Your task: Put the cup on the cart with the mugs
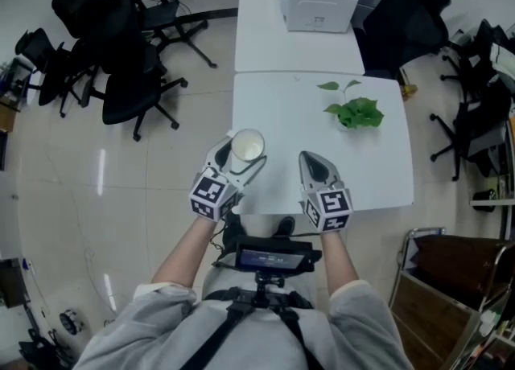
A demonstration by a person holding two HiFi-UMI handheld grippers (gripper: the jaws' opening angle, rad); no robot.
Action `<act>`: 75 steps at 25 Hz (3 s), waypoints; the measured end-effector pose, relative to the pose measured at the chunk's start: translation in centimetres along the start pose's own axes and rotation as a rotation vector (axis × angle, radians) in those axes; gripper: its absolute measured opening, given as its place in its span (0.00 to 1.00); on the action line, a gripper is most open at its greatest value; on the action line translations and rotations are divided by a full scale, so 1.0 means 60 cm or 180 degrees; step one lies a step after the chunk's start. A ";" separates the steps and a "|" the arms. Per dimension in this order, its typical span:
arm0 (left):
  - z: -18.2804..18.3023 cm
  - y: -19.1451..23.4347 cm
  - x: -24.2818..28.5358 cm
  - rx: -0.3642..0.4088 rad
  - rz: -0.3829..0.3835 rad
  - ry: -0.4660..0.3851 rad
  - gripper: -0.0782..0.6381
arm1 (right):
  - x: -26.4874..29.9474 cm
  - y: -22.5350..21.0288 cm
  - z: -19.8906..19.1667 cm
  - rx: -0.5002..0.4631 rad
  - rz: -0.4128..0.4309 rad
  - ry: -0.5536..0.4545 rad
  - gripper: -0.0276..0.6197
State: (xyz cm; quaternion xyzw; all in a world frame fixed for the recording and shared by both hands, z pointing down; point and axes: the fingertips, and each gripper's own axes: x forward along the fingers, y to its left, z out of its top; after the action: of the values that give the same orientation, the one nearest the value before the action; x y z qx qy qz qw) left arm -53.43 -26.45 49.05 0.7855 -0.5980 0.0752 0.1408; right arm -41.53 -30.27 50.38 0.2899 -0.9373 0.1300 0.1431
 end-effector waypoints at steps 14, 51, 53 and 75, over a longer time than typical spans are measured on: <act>0.021 -0.115 0.020 0.0083 -0.0214 -0.0057 0.63 | -0.129 -0.071 -0.018 0.0134 -0.0318 -0.0125 0.05; -0.043 -0.702 -0.055 0.0893 -0.3463 0.0264 0.63 | -0.781 -0.039 -0.229 0.1128 -0.3523 -0.0636 0.05; -0.055 -0.750 -0.061 0.0906 -0.3605 0.0287 0.63 | -0.825 -0.037 -0.248 0.1187 -0.3642 -0.0680 0.05; -0.164 -1.342 -0.181 0.1113 -0.4591 0.0457 0.63 | -1.399 -0.026 -0.455 0.1471 -0.4603 -0.0943 0.05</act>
State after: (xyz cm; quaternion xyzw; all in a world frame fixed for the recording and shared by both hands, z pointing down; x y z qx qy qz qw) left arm 21.43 6.32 44.68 0.9870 0.0972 0.1092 0.0668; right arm 31.03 19.92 47.04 0.8669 -0.4734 0.1563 0.0014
